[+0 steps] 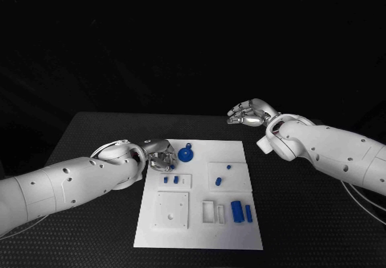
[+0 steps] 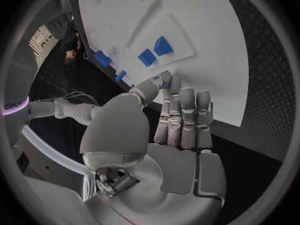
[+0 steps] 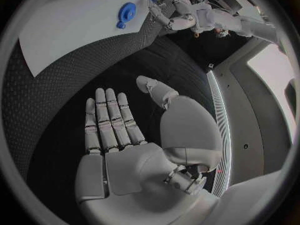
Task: Assemble the parts on the task board
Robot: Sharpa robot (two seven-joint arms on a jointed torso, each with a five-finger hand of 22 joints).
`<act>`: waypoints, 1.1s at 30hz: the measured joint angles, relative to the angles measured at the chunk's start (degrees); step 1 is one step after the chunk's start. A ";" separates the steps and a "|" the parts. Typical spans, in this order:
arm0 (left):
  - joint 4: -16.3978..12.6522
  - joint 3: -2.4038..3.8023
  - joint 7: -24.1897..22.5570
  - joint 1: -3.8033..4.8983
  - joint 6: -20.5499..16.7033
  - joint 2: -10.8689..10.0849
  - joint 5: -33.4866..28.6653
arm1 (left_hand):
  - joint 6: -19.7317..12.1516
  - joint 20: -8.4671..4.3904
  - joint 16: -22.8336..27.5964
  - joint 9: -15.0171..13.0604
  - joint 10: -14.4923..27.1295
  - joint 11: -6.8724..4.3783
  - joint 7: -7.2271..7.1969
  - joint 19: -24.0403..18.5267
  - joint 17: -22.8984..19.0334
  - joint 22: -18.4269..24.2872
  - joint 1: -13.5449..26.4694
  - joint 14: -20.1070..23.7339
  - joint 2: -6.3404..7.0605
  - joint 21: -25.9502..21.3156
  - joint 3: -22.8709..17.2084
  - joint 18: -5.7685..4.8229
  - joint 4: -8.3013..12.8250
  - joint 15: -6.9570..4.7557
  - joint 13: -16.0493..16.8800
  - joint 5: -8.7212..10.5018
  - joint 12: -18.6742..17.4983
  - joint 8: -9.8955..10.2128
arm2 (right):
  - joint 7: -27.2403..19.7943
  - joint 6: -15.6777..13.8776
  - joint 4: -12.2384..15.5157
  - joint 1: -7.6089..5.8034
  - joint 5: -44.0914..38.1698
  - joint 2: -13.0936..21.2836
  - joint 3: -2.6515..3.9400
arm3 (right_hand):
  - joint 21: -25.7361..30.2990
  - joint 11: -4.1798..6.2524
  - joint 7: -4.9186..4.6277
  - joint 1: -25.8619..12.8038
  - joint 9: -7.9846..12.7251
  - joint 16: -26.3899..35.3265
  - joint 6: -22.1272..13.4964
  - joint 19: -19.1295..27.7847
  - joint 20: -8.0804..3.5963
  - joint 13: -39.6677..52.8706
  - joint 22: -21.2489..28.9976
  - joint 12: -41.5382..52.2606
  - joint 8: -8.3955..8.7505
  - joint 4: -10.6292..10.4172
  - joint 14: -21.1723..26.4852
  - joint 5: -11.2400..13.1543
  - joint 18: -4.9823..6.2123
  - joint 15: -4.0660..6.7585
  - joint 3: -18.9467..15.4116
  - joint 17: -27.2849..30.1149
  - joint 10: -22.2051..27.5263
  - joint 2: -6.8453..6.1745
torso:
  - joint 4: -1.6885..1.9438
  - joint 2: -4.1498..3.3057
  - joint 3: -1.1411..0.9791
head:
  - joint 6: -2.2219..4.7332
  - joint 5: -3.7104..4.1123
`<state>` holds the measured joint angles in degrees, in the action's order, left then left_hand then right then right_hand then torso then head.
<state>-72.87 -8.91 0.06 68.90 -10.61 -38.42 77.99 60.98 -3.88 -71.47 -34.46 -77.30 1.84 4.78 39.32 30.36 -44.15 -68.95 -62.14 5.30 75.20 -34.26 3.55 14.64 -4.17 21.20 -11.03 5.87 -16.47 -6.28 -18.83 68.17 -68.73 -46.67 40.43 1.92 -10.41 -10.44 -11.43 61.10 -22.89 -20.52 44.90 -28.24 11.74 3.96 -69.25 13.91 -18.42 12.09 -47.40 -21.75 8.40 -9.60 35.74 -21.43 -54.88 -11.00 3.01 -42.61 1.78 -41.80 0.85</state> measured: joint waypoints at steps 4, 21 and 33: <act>0.47 0.00 0.11 0.00 0.07 0.67 0.04 | 0.00 0.00 0.00 0.00 0.00 0.00 0.00 0.00 0.00 0.01 -0.07 -0.04 -0.07 0.00 -0.15 0.00 0.15 -0.03 0.00 0.00 0.00 -0.15 | 0.01 0.00 0.01 0.00 0.00 -0.02 -0.01 | 0.00 0.00 0.00 0.00 0.00 0.00 0.00 0.00 0.00 0.00 -0.06 0.00 0.00 0.00 0.00 0.00 -0.01 0.00 0.00 0.00 0.00 0.00 | -0.01 0.00 -0.02 | -0.01 0.01; 1.57 0.17 0.29 -0.13 0.24 1.60 0.47 | 0.10 0.02 0.00 0.06 0.00 0.00 -0.10 0.01 0.01 0.02 -0.18 -0.33 -0.09 0.00 -0.31 0.00 -0.01 -0.11 0.00 0.02 -0.22 -0.15 | 0.02 0.01 0.00 0.00 -0.02 0.00 0.01 | 0.00 0.00 0.00 0.00 0.00 0.00 0.00 0.00 0.00 0.00 -0.11 -0.23 -0.20 0.00 0.00 -0.22 -0.01 0.00 0.00 0.00 0.00 0.00 | -0.08 -0.01 -0.05 | -0.08 0.15; 1.16 0.16 0.45 -0.20 0.56 0.84 0.89 | 0.11 0.21 0.00 0.01 -0.20 -0.20 -0.11 0.20 0.01 -0.04 -0.26 -0.42 -0.01 0.00 -0.46 0.00 0.15 -0.02 0.00 0.22 -0.22 -0.18 | 0.02 0.01 -0.01 0.00 -0.02 0.07 -0.01 | 0.00 0.00 0.00 0.00 0.04 0.00 0.00 0.00 0.00 0.00 -0.16 -0.23 -0.20 0.00 0.00 -0.22 0.00 0.00 0.00 0.05 0.00 0.00 | 0.02 -0.01 0.00 | -0.24 0.25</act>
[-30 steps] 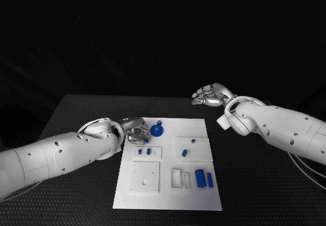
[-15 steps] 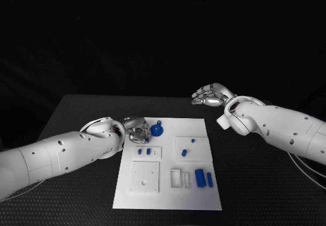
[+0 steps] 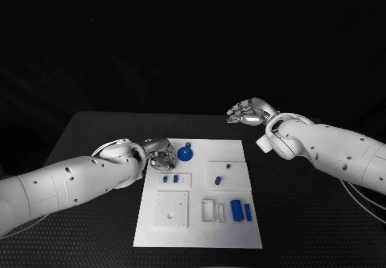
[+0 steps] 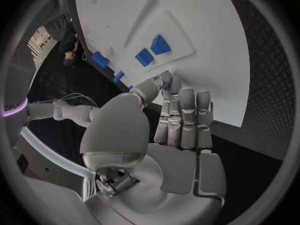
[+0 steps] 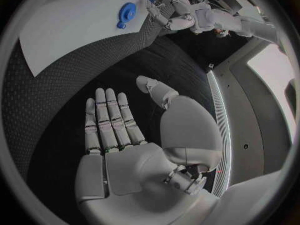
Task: Assemble the parts on the task board
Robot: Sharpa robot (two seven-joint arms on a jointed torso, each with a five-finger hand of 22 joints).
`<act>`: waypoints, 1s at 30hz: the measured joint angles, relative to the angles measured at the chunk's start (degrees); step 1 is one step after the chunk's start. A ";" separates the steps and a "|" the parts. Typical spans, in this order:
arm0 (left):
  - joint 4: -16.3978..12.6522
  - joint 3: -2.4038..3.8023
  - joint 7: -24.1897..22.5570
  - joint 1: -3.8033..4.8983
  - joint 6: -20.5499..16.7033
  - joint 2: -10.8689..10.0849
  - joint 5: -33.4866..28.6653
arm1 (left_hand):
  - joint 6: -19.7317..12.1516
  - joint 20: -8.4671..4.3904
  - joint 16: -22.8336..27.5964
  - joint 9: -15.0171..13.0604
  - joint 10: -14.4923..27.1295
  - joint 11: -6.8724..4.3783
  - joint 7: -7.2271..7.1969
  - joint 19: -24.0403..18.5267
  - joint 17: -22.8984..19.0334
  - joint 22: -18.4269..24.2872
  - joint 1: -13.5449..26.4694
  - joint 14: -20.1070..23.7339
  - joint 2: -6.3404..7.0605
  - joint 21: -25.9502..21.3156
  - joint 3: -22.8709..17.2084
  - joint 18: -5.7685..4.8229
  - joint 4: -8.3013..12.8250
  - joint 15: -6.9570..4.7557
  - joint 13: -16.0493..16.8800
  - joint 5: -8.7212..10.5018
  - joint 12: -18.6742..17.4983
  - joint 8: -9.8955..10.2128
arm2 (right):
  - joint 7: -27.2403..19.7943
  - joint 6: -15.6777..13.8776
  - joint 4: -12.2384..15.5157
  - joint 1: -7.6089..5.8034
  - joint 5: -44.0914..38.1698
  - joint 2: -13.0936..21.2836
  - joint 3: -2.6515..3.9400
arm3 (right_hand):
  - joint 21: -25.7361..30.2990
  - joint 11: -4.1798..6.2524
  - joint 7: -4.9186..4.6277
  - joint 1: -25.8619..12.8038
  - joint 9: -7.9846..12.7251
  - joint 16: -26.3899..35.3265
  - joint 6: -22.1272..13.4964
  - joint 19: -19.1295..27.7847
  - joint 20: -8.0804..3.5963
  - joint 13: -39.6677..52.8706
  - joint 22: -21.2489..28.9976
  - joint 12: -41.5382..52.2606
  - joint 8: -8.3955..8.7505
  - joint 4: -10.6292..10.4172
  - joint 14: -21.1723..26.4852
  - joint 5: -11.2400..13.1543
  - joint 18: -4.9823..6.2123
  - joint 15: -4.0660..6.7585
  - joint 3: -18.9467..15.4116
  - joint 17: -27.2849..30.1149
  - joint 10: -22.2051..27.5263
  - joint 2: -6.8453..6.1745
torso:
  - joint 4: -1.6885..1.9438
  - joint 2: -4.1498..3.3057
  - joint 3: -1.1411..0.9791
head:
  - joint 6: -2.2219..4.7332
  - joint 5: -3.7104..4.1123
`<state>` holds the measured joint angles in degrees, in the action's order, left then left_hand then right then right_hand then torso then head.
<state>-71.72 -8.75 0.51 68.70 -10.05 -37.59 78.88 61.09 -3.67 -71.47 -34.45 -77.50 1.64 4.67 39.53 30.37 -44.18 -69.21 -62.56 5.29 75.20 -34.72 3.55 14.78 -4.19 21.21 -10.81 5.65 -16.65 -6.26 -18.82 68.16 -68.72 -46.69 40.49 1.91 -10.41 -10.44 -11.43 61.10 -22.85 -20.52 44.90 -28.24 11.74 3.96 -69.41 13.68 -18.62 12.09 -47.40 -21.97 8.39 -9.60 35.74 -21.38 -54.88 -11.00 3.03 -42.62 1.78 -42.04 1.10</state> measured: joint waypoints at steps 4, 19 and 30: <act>-0.17 0.01 0.11 -0.01 0.03 -0.08 0.13 | 0.00 0.00 0.00 -0.03 0.00 0.00 0.00 0.00 0.00 0.00 -0.01 0.00 0.01 0.00 0.00 0.00 0.00 0.00 0.00 0.00 0.00 -0.05 | 0.00 0.00 -0.01 0.00 0.00 -0.02 0.00 | 0.00 0.00 0.00 0.00 0.00 0.00 0.00 0.00 0.00 0.00 0.00 0.00 0.00 0.00 0.00 0.00 0.00 0.00 0.00 0.00 0.00 0.00 | -0.01 0.00 0.03 | -0.05 0.01; -0.07 -0.12 0.39 0.02 0.06 0.12 0.27 | -0.01 0.00 0.00 -0.03 -0.21 0.21 0.01 0.00 0.00 0.02 -0.06 -0.09 0.07 0.00 0.01 0.00 0.01 0.10 0.00 0.01 0.00 -0.04 | 0.00 0.00 -0.01 0.00 -0.01 -0.07 0.02 | 0.22 0.00 0.00 0.00 0.00 0.00 0.00 -0.42 0.00 0.00 -0.05 0.00 0.00 0.00 0.00 0.00 0.00 0.00 0.00 0.05 0.00 0.00 | -0.01 0.00 0.00 | -0.08 0.03; 0.50 -0.65 0.39 -0.23 -0.23 0.64 0.21 | -0.02 0.00 0.00 -0.07 -0.21 0.21 0.02 0.00 0.01 0.02 0.18 -0.09 -0.16 0.00 0.01 0.00 0.01 0.13 0.01 0.01 0.00 0.01 | 0.00 0.00 0.00 0.00 -0.02 -0.09 0.00 | 0.22 0.00 0.00 0.00 0.00 0.00 0.00 -0.42 0.00 0.00 -0.11 0.00 0.00 0.00 0.00 0.00 0.00 0.00 0.00 0.05 0.00 0.00 | -0.08 -0.02 -0.03 | -0.19 -0.18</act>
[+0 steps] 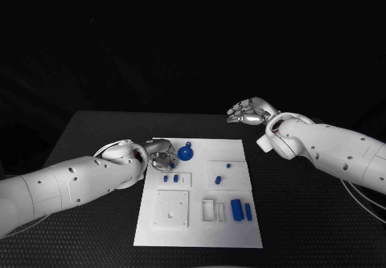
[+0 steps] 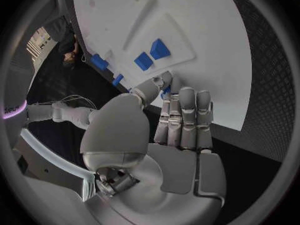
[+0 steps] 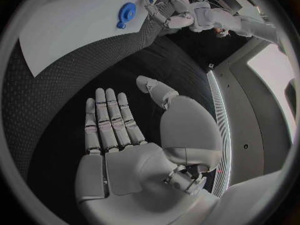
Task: Assemble the parts on the task board
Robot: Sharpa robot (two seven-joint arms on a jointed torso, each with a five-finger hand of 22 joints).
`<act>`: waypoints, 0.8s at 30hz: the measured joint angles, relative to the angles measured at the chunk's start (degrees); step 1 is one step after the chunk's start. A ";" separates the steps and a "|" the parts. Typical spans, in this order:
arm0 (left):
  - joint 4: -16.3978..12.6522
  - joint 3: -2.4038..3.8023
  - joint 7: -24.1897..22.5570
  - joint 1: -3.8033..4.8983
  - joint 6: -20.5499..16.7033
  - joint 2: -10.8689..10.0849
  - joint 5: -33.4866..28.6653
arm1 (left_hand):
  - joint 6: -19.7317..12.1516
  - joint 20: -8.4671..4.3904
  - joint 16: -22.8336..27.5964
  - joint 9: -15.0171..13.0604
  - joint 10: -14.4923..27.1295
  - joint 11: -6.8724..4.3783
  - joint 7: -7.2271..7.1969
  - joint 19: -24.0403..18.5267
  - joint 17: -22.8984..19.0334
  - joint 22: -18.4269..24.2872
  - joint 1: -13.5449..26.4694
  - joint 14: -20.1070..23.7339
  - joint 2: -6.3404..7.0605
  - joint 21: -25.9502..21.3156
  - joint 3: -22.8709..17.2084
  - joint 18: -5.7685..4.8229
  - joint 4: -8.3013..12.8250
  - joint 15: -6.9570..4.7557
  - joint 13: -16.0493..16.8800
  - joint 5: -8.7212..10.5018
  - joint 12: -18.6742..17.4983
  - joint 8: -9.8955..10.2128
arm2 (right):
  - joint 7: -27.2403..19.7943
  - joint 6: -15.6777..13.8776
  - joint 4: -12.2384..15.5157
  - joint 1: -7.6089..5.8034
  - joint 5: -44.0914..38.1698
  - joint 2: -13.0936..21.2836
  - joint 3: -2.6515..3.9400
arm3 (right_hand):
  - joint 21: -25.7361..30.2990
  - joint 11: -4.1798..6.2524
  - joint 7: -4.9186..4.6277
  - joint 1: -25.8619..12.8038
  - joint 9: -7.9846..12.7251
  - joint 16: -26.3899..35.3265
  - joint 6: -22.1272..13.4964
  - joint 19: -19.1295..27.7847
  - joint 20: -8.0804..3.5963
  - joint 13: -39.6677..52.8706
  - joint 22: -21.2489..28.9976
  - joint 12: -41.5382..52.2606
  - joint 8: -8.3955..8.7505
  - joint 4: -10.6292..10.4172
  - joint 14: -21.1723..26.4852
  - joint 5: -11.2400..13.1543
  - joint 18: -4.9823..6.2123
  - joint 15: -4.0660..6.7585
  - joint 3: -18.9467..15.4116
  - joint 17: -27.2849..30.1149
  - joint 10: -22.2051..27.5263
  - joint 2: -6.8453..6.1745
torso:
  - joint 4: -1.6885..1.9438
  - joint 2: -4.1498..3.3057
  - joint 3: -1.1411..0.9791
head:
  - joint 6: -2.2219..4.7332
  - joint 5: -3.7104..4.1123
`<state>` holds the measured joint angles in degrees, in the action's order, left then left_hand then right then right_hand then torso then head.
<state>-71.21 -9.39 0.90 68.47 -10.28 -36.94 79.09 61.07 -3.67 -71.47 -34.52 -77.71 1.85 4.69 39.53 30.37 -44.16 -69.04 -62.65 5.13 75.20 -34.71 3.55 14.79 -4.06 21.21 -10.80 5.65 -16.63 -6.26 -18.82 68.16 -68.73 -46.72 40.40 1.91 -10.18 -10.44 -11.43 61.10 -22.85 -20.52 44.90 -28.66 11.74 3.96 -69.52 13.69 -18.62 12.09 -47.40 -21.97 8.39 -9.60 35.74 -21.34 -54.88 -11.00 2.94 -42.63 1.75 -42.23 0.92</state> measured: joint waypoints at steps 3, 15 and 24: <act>-0.02 -0.06 0.00 0.00 -0.06 0.00 0.00 | -0.01 0.00 0.00 0.00 0.00 0.00 0.01 0.00 0.00 0.00 0.00 0.00 0.00 0.00 0.00 0.00 0.00 0.00 0.00 0.00 0.00 0.04 | 0.00 0.00 0.00 0.00 0.00 0.01 0.00 | 0.00 0.00 0.00 0.00 0.00 0.00 0.00 0.00 0.00 0.00 -0.01 0.00 0.00 0.00 0.00 0.00 0.00 0.00 0.00 0.00 0.00 0.00 | 0.00 -0.01 -0.01 | -0.04 0.07; -0.26 -0.30 0.23 -0.16 -0.24 0.09 0.01 | 0.12 0.00 0.00 0.16 -0.20 -0.20 -0.12 0.00 0.00 -0.04 0.00 0.06 0.00 0.00 0.01 0.00 0.00 -0.07 0.01 0.02 0.00 -0.08 | 0.01 0.00 0.00 0.00 0.00 0.03 0.01 | 0.05 0.21 0.00 0.00 0.05 0.00 0.00 0.00 0.00 0.00 -0.06 0.00 0.00 0.00 0.00 0.00 0.00 0.00 0.00 0.00 -0.21 0.00 | 0.03 -0.01 0.00 | -0.14 0.24; -0.16 -0.33 0.30 -0.20 -0.47 0.13 0.01 | 0.12 0.00 0.00 0.11 -0.20 -0.20 -0.12 0.00 0.00 -0.03 0.00 -0.05 0.01 0.00 0.07 0.00 0.07 -0.18 0.01 0.01 0.01 -0.07 | 0.01 0.00 0.00 0.00 -0.01 0.02 0.01 | 0.21 0.21 0.00 0.00 0.05 0.00 0.00 0.00 0.00 0.00 -0.10 0.00 0.00 0.00 0.00 0.00 0.00 0.00 0.00 0.05 -0.21 0.00 | 0.04 0.01 0.02 | 0.02 0.21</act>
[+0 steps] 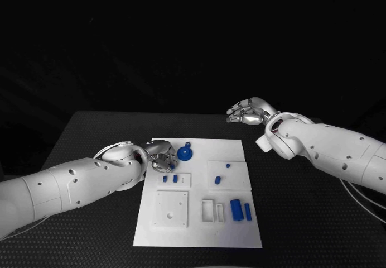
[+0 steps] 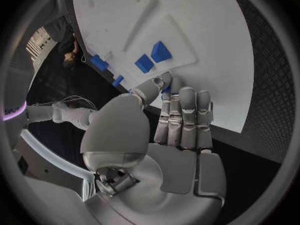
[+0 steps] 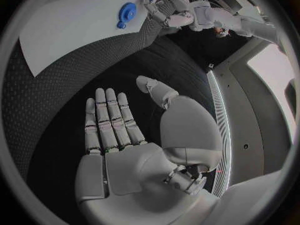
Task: Assemble the parts on the task board
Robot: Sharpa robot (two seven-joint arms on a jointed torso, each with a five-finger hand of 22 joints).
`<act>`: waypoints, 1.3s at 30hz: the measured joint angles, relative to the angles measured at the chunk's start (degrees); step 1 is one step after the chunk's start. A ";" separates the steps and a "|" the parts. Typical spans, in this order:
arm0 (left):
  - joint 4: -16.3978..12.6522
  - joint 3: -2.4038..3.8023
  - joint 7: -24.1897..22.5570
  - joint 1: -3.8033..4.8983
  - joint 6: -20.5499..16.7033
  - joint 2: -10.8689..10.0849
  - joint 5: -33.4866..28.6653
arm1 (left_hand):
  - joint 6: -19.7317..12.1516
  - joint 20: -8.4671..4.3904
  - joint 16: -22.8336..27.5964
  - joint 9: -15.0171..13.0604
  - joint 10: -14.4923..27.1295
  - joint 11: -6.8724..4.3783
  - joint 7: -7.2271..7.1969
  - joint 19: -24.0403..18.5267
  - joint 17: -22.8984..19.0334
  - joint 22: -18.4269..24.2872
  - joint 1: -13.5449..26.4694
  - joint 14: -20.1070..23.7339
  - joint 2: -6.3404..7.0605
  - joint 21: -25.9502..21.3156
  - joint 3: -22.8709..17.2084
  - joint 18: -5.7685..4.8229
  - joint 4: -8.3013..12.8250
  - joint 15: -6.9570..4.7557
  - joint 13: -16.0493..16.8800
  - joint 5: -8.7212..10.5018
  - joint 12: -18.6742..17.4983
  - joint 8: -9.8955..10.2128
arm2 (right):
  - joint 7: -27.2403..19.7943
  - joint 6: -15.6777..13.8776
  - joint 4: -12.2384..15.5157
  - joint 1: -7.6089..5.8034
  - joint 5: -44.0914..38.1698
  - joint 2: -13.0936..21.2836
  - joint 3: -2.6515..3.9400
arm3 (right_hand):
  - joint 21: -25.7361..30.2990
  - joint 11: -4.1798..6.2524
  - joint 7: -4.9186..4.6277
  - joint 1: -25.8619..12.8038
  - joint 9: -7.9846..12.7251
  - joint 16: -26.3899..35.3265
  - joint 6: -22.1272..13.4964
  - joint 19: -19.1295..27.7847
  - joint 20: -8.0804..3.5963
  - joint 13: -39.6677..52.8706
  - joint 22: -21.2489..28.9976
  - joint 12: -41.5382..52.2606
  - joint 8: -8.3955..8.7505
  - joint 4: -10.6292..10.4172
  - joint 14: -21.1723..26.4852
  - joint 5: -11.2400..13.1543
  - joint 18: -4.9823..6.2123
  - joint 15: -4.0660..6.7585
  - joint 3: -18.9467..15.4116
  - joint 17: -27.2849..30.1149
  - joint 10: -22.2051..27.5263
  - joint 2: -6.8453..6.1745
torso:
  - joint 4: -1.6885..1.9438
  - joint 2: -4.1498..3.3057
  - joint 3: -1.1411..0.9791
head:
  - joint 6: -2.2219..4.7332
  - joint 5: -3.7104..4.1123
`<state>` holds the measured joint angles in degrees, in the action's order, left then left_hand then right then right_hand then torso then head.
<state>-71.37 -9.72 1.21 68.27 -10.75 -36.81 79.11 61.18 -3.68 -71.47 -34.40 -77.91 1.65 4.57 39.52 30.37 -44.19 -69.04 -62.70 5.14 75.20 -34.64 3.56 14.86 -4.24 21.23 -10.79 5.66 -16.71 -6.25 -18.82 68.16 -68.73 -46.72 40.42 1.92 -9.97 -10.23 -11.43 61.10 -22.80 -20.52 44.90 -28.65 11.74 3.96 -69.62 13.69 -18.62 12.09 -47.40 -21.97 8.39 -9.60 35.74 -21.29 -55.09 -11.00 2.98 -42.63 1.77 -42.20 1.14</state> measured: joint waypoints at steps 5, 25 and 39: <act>0.09 0.01 0.12 0.00 0.13 0.04 -0.16 | 0.00 0.00 0.00 0.00 0.00 0.00 0.00 0.00 0.00 0.00 0.00 0.00 0.01 0.00 0.00 0.00 0.00 0.00 -0.04 0.00 -0.34 0.02 | 0.00 0.00 -0.01 0.00 0.00 0.03 -0.01 | 0.00 -0.21 0.00 0.00 0.00 0.00 0.00 0.00 0.00 0.00 0.01 0.00 0.00 0.00 0.00 0.00 0.00 0.00 0.00 0.00 -0.21 0.00 | 0.00 0.01 0.00 | 0.04 -0.01; 0.24 -0.20 0.34 -0.28 0.12 -0.27 -0.87 | -6.85 -0.21 -0.24 2.30 1.88 1.04 1.49 -0.24 0.30 -0.68 -0.87 1.76 2.07 0.00 -0.26 -0.01 0.25 0.55 -0.41 -0.02 -1.45 3.62 | 0.00 0.04 -0.07 0.00 0.00 0.10 0.01 | 0.00 -0.21 0.00 0.00 0.05 0.00 0.00 0.00 0.00 0.00 -0.11 -0.23 0.00 0.00 0.00 0.00 0.00 0.00 0.00 0.05 -0.21 0.00 | 0.03 0.04 0.01 | 0.12 0.14; 0.48 -0.08 0.35 -0.24 0.04 -0.80 -1.01 | -7.77 -0.01 -0.46 2.88 2.61 1.35 1.65 -0.43 0.44 -0.91 -1.53 1.90 2.72 0.00 -0.82 -0.01 0.81 0.56 -0.72 -0.02 -1.67 3.78 | 0.01 0.06 -0.07 0.00 0.01 0.16 -0.01 | 0.22 -0.21 0.00 0.00 0.05 0.00 0.00 0.00 0.00 0.00 -0.16 -0.22 0.00 0.00 0.00 0.00 -0.01 0.00 0.00 0.05 -0.20 0.00 | 0.09 0.05 0.08 | 0.38 0.19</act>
<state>-70.89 -9.80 1.56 68.03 -10.71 -37.62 78.09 53.42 -3.68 -71.93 -31.52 -75.29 3.00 6.23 39.09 30.81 -45.10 -70.57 -60.80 7.86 75.20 -35.46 3.55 15.67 -3.68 20.51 -10.81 3.99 -12.93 -6.24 -18.76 68.10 -68.73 -46.72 40.59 1.91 -9.75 -10.44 -11.43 61.10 -22.76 -20.52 44.90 -28.65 11.74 3.96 -69.78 13.46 -18.61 12.09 -47.40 -21.97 8.39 -9.60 35.74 -21.24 -55.30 -11.00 3.08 -42.57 1.85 -41.82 1.33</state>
